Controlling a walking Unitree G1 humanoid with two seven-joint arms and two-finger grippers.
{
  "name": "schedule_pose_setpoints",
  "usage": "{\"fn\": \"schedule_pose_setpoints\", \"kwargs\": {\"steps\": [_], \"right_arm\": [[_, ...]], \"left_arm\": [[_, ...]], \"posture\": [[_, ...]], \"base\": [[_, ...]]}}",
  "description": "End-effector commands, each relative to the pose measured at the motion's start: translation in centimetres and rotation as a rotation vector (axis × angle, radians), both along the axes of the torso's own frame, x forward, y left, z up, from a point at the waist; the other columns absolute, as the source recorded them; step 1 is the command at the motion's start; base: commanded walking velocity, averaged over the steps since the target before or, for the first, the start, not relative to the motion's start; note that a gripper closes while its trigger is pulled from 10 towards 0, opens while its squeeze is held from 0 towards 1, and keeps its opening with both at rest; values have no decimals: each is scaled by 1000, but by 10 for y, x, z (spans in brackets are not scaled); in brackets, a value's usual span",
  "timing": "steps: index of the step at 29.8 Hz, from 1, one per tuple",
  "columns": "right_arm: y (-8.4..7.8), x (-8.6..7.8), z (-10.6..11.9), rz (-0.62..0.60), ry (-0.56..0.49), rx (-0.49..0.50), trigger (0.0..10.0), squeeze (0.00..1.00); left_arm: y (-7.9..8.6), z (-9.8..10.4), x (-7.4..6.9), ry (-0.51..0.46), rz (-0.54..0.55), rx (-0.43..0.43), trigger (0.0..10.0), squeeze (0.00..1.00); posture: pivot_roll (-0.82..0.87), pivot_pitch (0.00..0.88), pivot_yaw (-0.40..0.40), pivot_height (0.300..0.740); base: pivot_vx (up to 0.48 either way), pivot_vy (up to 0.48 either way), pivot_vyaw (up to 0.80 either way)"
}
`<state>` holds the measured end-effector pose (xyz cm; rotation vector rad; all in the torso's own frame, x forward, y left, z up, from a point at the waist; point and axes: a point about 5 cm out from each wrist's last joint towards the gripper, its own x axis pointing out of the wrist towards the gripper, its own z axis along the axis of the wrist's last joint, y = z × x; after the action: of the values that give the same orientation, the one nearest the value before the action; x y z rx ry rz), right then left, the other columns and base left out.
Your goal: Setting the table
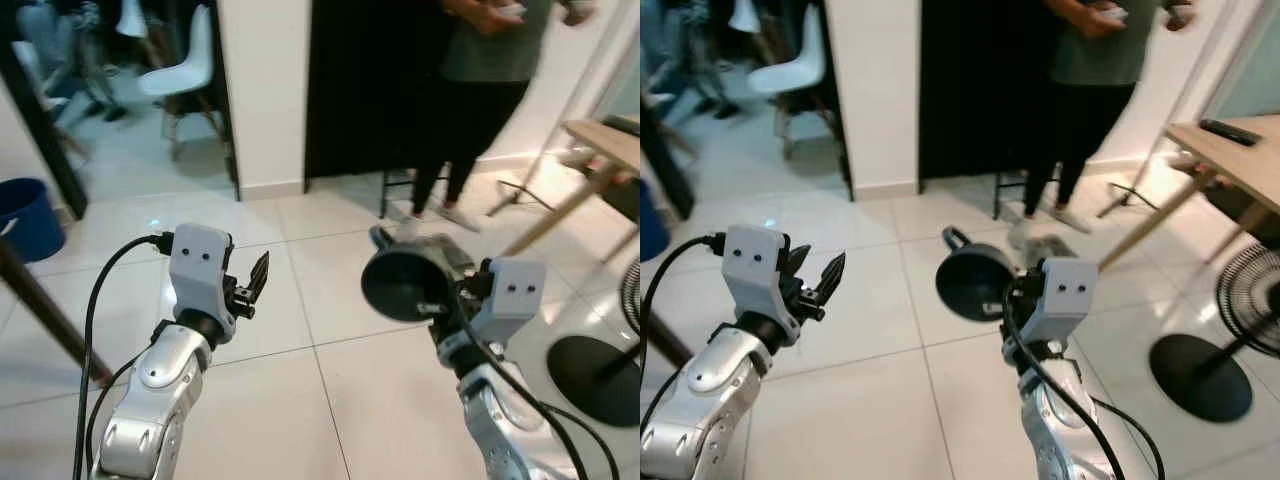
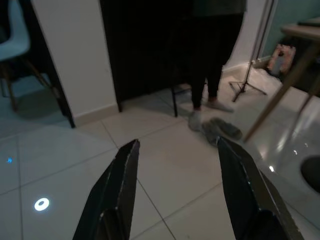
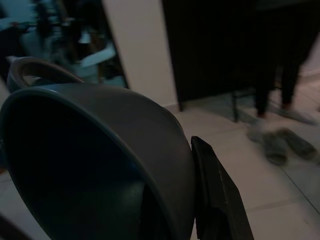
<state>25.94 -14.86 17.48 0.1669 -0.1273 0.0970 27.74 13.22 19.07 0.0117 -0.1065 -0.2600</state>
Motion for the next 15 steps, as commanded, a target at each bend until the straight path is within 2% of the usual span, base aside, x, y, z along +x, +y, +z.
{"fn": "schedule_pose_setpoints", "kwargs": {"steps": [1, 15], "right_arm": [[0, 0, 1, -3, -1, -1, 10000, 0], [0, 1, 1, -3, -1, -3, 10000, 0]], "left_arm": [[0, -4, 0, 20, -4, 2, 10000, 0], [-1, -3, 1, 20, -4, -2, 10000, 0]], "posture": [[-73, 0, 84, 740], [-72, 0, 82, 740]], "base": [[0, 0, -800], [0, 0, -800]]}}
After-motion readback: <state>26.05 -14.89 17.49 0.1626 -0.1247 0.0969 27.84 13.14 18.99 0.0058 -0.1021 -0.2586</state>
